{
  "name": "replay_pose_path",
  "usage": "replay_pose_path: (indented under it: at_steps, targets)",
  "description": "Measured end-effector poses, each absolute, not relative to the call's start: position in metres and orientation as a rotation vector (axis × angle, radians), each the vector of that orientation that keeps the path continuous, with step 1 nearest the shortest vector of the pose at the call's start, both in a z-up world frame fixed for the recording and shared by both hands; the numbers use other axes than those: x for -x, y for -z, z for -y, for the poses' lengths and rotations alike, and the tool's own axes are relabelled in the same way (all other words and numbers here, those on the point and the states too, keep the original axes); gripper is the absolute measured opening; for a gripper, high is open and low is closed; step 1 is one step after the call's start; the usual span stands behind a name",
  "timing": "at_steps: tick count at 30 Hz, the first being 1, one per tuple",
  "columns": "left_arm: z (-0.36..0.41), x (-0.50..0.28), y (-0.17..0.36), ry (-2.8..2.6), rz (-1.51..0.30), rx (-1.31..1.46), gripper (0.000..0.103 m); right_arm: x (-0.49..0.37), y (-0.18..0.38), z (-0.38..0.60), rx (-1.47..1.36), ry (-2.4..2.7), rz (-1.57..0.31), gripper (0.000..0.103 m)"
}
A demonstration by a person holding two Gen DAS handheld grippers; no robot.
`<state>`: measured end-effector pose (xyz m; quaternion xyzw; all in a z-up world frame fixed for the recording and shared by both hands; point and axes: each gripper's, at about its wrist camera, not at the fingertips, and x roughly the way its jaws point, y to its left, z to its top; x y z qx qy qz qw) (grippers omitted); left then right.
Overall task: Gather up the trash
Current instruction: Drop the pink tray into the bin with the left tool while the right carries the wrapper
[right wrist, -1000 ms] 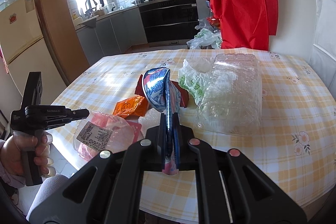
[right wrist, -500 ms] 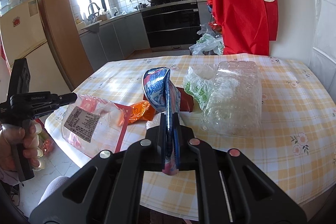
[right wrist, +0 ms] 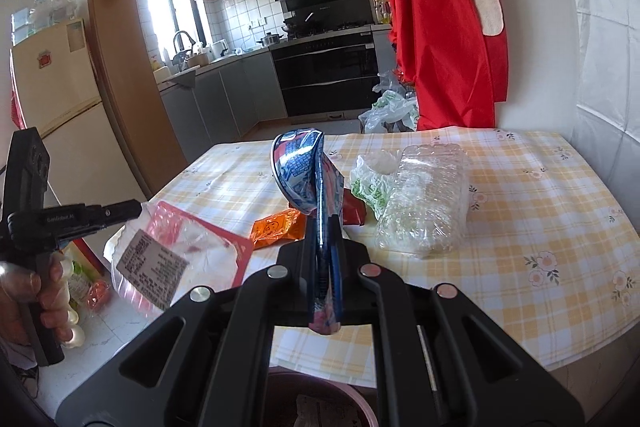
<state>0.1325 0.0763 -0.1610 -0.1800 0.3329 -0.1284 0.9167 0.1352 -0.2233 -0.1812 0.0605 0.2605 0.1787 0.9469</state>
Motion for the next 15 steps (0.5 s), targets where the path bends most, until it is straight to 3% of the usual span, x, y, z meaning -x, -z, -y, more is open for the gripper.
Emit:
replay_pose_path:
  at_steps: [15]
  targets:
    - [-0.013, -0.061, 0.211, 0.367, -0.833, 0.352, 0.009, -0.068, 0.16, 0.254, -0.136, -0.333, -0.471, 0.01]
